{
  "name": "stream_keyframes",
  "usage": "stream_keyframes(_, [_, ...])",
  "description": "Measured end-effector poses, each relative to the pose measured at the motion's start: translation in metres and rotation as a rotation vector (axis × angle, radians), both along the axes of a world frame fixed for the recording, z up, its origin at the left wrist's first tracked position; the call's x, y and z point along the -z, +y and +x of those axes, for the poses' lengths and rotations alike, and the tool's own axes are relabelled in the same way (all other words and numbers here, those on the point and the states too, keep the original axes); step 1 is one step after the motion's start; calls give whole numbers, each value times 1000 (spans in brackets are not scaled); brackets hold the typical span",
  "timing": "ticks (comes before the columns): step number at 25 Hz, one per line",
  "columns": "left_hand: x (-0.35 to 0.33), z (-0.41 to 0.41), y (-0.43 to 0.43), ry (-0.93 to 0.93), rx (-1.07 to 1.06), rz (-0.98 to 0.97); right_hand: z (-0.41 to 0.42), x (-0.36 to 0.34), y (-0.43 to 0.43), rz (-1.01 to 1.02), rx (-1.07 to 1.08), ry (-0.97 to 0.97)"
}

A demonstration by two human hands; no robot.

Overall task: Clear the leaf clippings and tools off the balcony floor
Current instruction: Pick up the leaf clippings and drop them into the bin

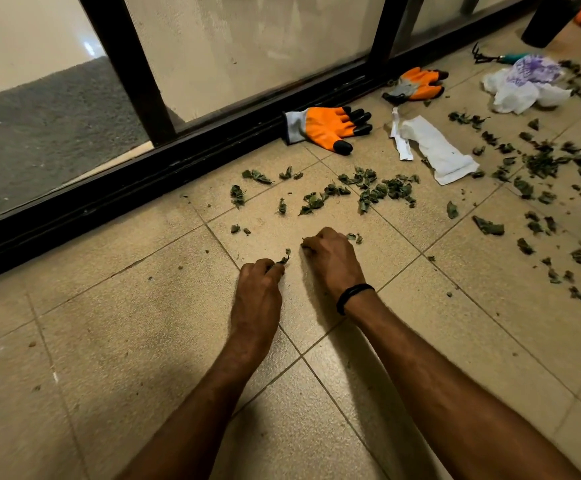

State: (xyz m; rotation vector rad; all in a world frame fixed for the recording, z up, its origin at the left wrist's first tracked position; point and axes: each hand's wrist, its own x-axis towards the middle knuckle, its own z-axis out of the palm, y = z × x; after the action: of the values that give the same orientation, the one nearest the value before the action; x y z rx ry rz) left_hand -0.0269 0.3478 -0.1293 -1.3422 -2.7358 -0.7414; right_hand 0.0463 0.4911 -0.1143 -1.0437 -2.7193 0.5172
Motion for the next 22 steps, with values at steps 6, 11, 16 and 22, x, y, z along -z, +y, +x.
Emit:
stream_keyframes(6, [-19, -4, -9, -364, -150, 198, 8, -21, -6, -159, 286, 109])
stream_keyframes(11, [-78, -17, -41, -605, -356, 435, 5, -74, -21, -1131, 516, 601])
stream_keyframes(16, [-167, -27, -111, -559, -383, 593, -29, -153, -95, -1417, 277, 772])
stream_keyframes(22, [-285, -71, -256, -269, -499, 829, -113, -258, -249, -1479, -284, 677])
